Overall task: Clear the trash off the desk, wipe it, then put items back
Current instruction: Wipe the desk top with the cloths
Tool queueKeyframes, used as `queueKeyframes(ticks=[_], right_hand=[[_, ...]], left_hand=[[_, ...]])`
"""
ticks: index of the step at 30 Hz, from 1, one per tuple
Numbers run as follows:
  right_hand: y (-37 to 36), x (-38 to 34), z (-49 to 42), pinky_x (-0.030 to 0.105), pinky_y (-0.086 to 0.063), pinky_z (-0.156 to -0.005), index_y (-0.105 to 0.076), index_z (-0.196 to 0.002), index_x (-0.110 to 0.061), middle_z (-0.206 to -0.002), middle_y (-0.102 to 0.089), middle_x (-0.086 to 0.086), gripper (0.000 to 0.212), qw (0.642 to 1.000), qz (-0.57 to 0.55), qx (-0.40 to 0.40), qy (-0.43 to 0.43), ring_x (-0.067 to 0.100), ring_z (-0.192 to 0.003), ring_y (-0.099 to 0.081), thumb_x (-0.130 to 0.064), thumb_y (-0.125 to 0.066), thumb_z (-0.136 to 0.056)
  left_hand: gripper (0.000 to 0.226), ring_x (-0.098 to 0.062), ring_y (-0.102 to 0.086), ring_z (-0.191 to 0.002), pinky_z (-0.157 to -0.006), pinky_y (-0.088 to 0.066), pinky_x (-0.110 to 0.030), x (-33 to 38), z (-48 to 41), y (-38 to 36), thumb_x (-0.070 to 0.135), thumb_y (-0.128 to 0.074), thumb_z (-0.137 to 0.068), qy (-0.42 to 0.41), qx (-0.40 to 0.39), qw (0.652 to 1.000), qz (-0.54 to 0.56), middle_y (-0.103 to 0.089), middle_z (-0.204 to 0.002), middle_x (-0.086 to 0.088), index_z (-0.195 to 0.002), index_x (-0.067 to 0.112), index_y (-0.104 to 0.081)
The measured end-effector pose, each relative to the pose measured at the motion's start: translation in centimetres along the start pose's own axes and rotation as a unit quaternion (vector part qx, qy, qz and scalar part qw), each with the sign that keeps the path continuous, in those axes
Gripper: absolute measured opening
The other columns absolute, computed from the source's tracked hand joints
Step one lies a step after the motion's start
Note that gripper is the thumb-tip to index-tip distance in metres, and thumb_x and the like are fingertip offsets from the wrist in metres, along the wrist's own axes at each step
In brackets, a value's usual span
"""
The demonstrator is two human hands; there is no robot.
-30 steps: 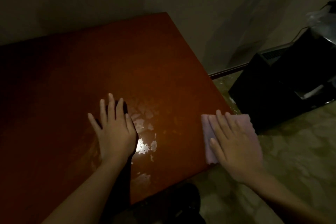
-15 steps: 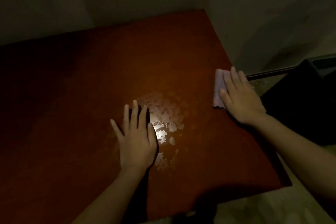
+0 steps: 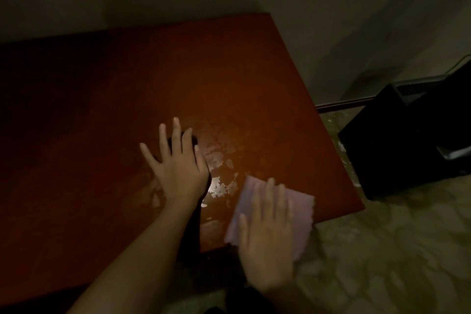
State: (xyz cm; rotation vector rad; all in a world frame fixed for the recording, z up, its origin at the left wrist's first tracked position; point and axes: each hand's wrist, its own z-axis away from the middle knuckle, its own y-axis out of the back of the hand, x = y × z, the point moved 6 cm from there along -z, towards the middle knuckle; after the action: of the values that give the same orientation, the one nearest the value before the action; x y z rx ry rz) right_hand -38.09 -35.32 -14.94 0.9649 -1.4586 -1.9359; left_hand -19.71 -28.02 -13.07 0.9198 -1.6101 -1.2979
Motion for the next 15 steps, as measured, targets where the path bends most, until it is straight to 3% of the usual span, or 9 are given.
queueKeyframes(ticks=[4, 6, 7, 9, 10, 12, 13, 15], right_hand=[[1.0, -0.9, -1.0, 0.041, -0.012, -0.112, -0.016, -0.15, -0.019, -0.156, -0.014, 0.006, 0.055, 0.979, 0.046, -0.076, 0.181, 0.027, -0.145, -0.017, -0.044, -0.012, -0.102], [2.1, 0.7, -1.7, 0.036, 0.009, -0.117, 0.005, -0.149, -0.032, -0.156, 0.015, -0.008, 0.051, 0.945, 0.072, -0.125, 0.293, 0.016, -0.146, 0.011, -0.041, -0.015, -0.103], [2.5, 1.7, -1.9, 0.032, 0.016, -0.117, 0.013, -0.145, -0.038, -0.152, 0.024, -0.014, 0.052, 0.935, 0.056, -0.176, 0.304, 0.009, -0.142, 0.024, -0.039, -0.018, -0.103], [3.2, 2.8, -1.9, 0.031, 0.013, -0.117, 0.013, -0.144, -0.042, -0.151, 0.026, -0.015, 0.053, 0.937, 0.046, -0.173, 0.301, 0.007, -0.139, 0.028, -0.04, -0.018, -0.101], [3.3, 2.9, -1.8, 0.033, 0.005, -0.118, 0.004, -0.147, -0.04, -0.154, 0.02, -0.011, 0.054, 0.951, 0.044, -0.149, 0.266, 0.012, -0.143, 0.02, -0.044, -0.019, -0.098], [4.1, 2.4, -1.1, 0.041, -0.033, -0.109, -0.034, -0.145, -0.023, -0.155, -0.026, 0.01, 0.065, 0.986, 0.015, -0.07, 0.151, 0.028, -0.14, -0.03, -0.047, -0.053, -0.088], [4.0, 2.1, -0.6, 0.04, -0.05, -0.092, -0.05, -0.134, -0.012, -0.136, -0.051, 0.018, 0.07, 0.993, -0.004, -0.039, 0.11, 0.031, -0.119, -0.056, -0.044, -0.073, -0.076], [4.6, 1.2, 0.6, 0.039, -0.058, -0.067, -0.064, -0.111, -0.001, -0.101, -0.068, 0.018, 0.059, 0.998, -0.014, -0.003, 0.069, 0.03, -0.084, -0.069, -0.042, -0.077, -0.072]], left_hand=[[0.05, -0.023, -0.014, -0.146, -0.114, 0.0, -0.06, -3.2, 3.3, 1.2, 0.038, -0.03, -0.091, -0.042, -0.017, 0.999, -0.019, -0.026, -0.156, -0.003, -0.133, 0.02, -0.051], [0.051, -0.025, -0.022, -0.143, -0.113, -0.005, -0.06, -5.2, 5.7, 2.3, 0.039, -0.031, -0.089, -0.097, -0.027, 0.994, -0.045, -0.034, -0.152, -0.006, -0.127, 0.018, -0.057], [0.052, -0.025, -0.025, -0.141, -0.113, -0.008, -0.061, -5.8, 6.9, 2.9, 0.04, -0.032, -0.087, -0.125, -0.034, 0.99, -0.053, -0.036, -0.15, -0.006, -0.125, 0.017, -0.06], [0.054, -0.024, -0.029, -0.138, -0.11, -0.014, -0.062, -6.2, 8.9, 3.8, 0.043, -0.034, -0.085, -0.163, -0.056, 0.983, -0.071, -0.042, -0.146, -0.007, -0.121, 0.017, -0.065], [0.054, -0.022, -0.03, -0.137, -0.11, -0.015, -0.062, -6.3, 9.5, 4.2, 0.044, -0.035, -0.084, -0.17, -0.067, 0.98, -0.077, -0.045, -0.144, -0.007, -0.119, 0.017, -0.066], [0.052, -0.02, -0.032, -0.135, -0.111, -0.012, -0.058, -6.2, 9.8, 5.2, 0.046, -0.032, -0.088, -0.164, -0.09, 0.98, -0.066, -0.048, -0.142, -0.007, -0.117, 0.021, -0.067], [0.051, -0.02, -0.034, -0.134, -0.113, -0.011, -0.054, -6.1, 9.7, 5.8, 0.047, -0.032, -0.089, -0.156, -0.097, 0.981, -0.059, -0.05, -0.141, -0.006, -0.116, 0.023, -0.068], [0.049, -0.019, -0.045, -0.128, -0.112, -0.022, -0.048, -5.2, 9.3, 6.8, 0.049, -0.037, -0.083, -0.13, -0.121, 0.983, -0.05, -0.056, -0.135, -0.002, -0.114, 0.027, -0.068]])
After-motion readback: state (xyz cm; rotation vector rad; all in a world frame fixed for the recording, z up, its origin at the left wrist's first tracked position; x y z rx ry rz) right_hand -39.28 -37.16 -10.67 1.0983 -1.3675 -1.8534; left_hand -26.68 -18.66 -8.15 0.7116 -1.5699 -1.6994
